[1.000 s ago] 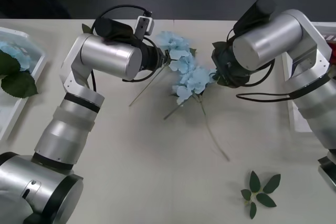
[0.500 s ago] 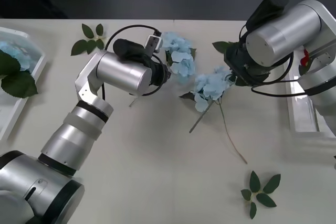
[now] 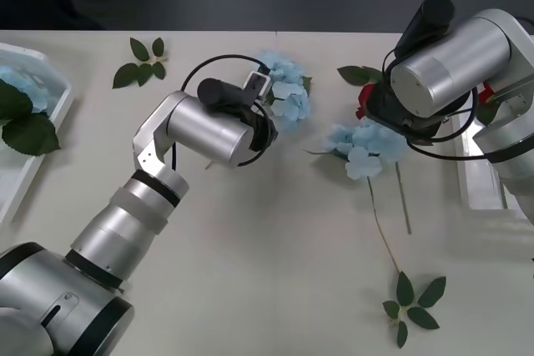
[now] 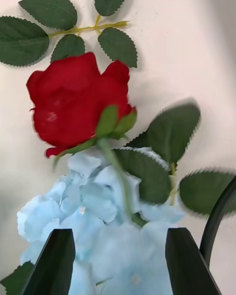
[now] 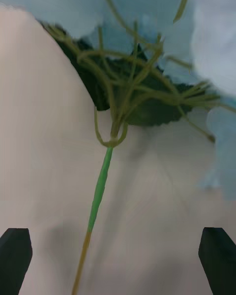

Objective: Put the red flowers into the right box and the blue flowers into the left box

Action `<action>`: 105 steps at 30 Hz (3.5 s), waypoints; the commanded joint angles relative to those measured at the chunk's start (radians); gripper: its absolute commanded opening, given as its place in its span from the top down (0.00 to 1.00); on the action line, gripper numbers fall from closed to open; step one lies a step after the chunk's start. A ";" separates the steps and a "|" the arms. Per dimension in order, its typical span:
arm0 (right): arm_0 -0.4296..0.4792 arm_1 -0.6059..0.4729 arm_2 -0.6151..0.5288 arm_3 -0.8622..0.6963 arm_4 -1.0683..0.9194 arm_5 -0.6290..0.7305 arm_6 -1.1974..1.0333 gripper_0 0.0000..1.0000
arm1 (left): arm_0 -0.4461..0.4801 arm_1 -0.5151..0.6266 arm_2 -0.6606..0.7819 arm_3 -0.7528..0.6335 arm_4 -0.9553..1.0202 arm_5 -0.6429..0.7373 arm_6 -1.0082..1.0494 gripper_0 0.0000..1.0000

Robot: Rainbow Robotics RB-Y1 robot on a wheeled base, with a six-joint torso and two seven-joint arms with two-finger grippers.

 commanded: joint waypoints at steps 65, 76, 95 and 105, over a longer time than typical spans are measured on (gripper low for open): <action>0.331 0.008 -0.352 -0.285 0.074 -0.031 1.194 0.46 | 0.568 0.236 0.663 -1.174 0.223 0.596 -0.025 1.00; 0.386 -0.019 -0.363 -0.299 0.040 -0.051 1.221 0.46 | 0.612 0.255 1.016 -1.170 0.376 0.645 -0.223 1.00; 0.455 -0.015 -0.260 -0.253 -0.029 -0.298 1.252 0.46 | 0.695 0.350 1.108 -0.841 0.364 0.201 -0.246 1.00; 0.457 0.038 -0.243 -0.216 0.023 -0.324 1.238 0.46 | 0.646 0.447 1.083 -0.585 0.384 0.027 -0.258 1.00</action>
